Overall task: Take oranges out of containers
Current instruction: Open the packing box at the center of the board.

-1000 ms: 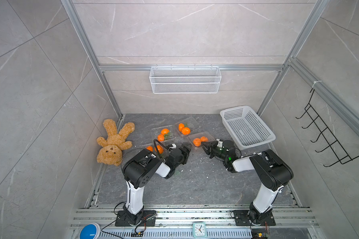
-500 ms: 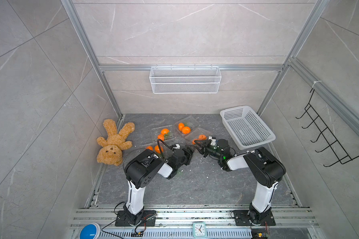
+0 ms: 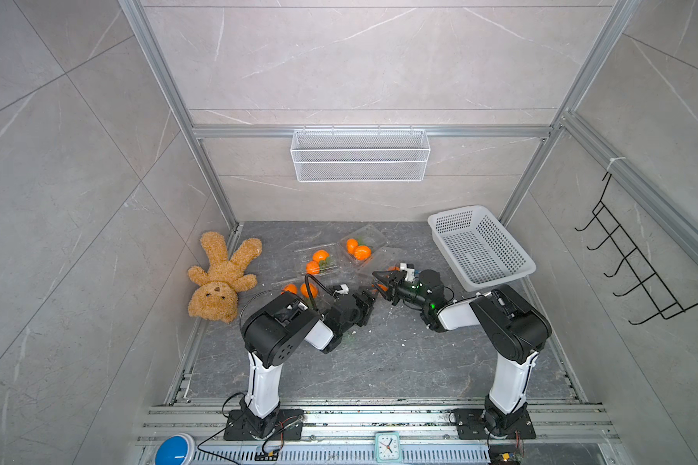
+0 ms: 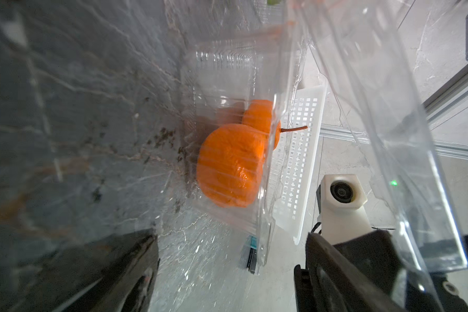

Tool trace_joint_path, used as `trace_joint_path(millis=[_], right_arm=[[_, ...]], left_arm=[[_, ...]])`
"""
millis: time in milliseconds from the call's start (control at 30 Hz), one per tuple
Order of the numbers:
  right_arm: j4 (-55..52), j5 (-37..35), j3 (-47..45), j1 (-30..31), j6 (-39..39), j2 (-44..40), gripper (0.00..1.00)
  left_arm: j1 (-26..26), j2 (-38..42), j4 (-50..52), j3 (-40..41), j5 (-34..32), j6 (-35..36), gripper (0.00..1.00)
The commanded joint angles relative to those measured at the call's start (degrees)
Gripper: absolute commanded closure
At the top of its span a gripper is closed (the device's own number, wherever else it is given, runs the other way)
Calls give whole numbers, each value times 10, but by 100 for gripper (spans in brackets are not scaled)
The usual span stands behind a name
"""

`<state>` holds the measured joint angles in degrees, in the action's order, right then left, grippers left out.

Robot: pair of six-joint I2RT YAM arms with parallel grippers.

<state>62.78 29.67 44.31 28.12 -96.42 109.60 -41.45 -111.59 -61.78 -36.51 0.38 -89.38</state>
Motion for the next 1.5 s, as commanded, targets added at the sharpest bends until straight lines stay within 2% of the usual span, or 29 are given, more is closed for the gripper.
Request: trace_joint_path(millis=[0,133,267,433,533,600,667,733,833,1000,1167,1300,1467], right_arm=[[-31,16,26,2,34,-24,57],[-99,33,52,-11,78,-53,49],[-220,59,100,-33,154,-88,34],[-479,72,199,-68,314,-128,10],[-677,25,284,-82,452,-141,0],[-798,-22,340,-90,536,-134,0],[-867,-58,375,-98,585,-120,0],[-910,-87,396,-99,623,-103,0],[-964,-120,424,-99,670,-68,8],[-987,-165,429,-99,708,-34,21],[-982,-181,438,-99,737,7,22],[-973,-160,459,-99,759,44,23],[-963,-118,471,-99,763,70,28]], left_arm=[[18,34,-3,16,5,-1,12],[39,69,42,21,20,10,12],[64,118,133,10,43,34,11],[94,198,310,-30,74,84,4],[112,230,401,-59,85,116,2],[124,237,455,-86,101,144,2],[133,235,498,-109,111,161,1],[139,220,516,-128,128,170,1],[142,190,535,-160,150,184,1],[143,142,566,-224,168,202,1],[145,88,605,-295,186,228,1],[150,52,627,-343,194,242,1],[156,20,651,-394,199,259,1]])
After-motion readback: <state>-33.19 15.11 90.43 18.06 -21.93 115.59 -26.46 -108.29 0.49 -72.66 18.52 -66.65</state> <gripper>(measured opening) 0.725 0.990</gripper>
